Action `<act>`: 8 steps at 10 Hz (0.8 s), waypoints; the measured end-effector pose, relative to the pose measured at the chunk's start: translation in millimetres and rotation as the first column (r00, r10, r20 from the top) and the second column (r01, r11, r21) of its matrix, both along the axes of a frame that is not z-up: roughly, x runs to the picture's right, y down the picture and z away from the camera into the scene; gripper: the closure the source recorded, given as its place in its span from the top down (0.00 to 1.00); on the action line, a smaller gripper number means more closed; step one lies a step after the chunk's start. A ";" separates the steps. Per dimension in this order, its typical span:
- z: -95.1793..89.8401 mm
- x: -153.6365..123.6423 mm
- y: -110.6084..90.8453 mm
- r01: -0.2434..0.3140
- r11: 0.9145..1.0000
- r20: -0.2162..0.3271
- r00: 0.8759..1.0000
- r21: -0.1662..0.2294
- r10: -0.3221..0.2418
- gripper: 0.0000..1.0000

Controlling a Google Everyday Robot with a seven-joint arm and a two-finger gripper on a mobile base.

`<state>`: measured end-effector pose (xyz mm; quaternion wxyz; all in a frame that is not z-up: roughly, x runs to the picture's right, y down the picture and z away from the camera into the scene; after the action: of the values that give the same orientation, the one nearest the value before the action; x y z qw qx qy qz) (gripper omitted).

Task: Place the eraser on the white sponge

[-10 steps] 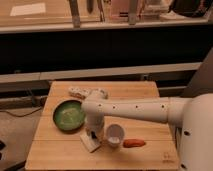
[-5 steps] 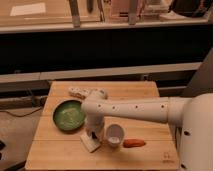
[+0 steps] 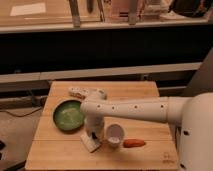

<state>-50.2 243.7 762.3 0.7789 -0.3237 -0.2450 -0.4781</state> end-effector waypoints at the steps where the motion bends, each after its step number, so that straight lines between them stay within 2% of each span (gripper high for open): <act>1: 0.2 0.2 0.3 0.003 1.000 -0.001 1.000 0.000 -0.003 0.17; 3: 0.3 0.3 0.8 0.010 1.000 -0.002 1.000 0.000 -0.010 0.12; 6: 0.1 1.4 0.9 0.017 1.000 -0.003 1.000 0.001 -0.017 0.12; 8: 0.0 1.9 0.8 0.023 1.000 -0.005 1.000 0.002 -0.023 0.19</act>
<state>-48.3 244.5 762.4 0.7744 -0.3268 -0.2385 -0.4865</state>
